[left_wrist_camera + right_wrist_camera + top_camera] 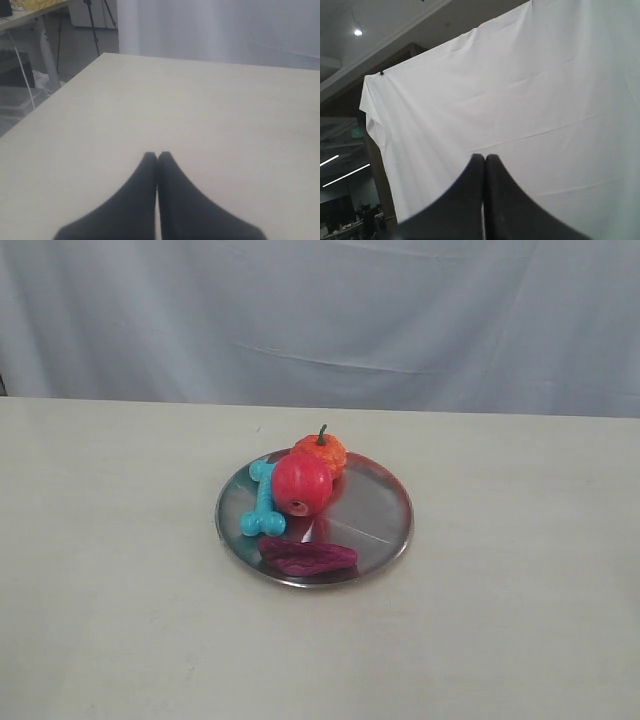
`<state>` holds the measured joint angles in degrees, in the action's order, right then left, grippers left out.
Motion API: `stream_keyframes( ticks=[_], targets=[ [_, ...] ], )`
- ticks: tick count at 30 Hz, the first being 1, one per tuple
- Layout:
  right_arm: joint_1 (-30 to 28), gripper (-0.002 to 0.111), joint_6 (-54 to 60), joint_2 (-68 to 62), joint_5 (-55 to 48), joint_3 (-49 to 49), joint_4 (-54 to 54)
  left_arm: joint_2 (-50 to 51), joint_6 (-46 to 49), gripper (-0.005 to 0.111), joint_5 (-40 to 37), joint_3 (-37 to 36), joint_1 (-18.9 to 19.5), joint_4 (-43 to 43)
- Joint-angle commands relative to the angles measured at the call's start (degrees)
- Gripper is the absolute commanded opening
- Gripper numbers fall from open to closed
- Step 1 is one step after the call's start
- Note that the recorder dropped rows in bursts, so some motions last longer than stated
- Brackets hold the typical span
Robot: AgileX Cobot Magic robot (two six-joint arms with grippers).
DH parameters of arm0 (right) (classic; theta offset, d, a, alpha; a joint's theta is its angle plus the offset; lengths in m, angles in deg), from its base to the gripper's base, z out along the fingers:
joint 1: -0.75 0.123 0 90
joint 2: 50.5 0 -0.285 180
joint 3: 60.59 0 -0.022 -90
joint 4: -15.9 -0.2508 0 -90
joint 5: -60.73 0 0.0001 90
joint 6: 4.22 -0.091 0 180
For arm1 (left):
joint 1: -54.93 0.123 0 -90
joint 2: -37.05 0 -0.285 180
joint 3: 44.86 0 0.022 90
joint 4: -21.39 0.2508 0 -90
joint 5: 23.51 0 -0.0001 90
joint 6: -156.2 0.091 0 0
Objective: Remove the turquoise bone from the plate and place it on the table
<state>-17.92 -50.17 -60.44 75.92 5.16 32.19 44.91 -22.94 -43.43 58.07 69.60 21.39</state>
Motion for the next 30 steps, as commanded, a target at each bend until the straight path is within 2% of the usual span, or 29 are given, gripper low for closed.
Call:
stream_keyframes(
  ticks=[1, 5, 9, 12, 17, 20, 26, 30],
  targets=[
    [1.23, 0.000, -6.66, -7.81, -5.45, -8.14, 7.85, -0.07, -0.24, 0.000, 0.31, -0.15, 0.01, 0.00],
    [6.35, 0.000, -11.71, -17.44, -5.45, -13.95, 15.60, -0.07, -0.24, 0.000, 0.31, -0.15, 0.01, 0.00],
    [15.76, 0.000, -11.85, -27.63, -10.43, -21.76, 19.98, -0.07, -0.24, 0.000, 0.31, -0.15, 0.01, 0.00],
    [23.43, 0.000, -10.47, -35.12, -20.04, -29.24, 22.53, -0.07, -0.24, 0.000, 0.31, -0.15, 0.01, 0.00],
    [36.23, 0.000, -1.23, -48.50, -42.11, -45.10, 22.40, -0.07, -0.24, 0.000, 0.31, -0.15, 0.01, 0.00],
    [41.50, 0.000, 4.17, -55.72, -52.78, -55.74, 19.25, -0.07, -0.24, 0.000, 0.31, -0.15, 0.01, 0.00],
    [43.36, 0.000, 21.66, -69.35, -65.60, -73.34, 4.37, -0.07, -0.24, 0.000, 0.31, -0.15, 0.01, 0.00],
    [43.36, 0.000, 24.69, -76.67, -71.75, -81.23, 3.29, -0.07, -0.24, 0.000, 0.31, -0.15, 0.01, 0.00]
  ],
)
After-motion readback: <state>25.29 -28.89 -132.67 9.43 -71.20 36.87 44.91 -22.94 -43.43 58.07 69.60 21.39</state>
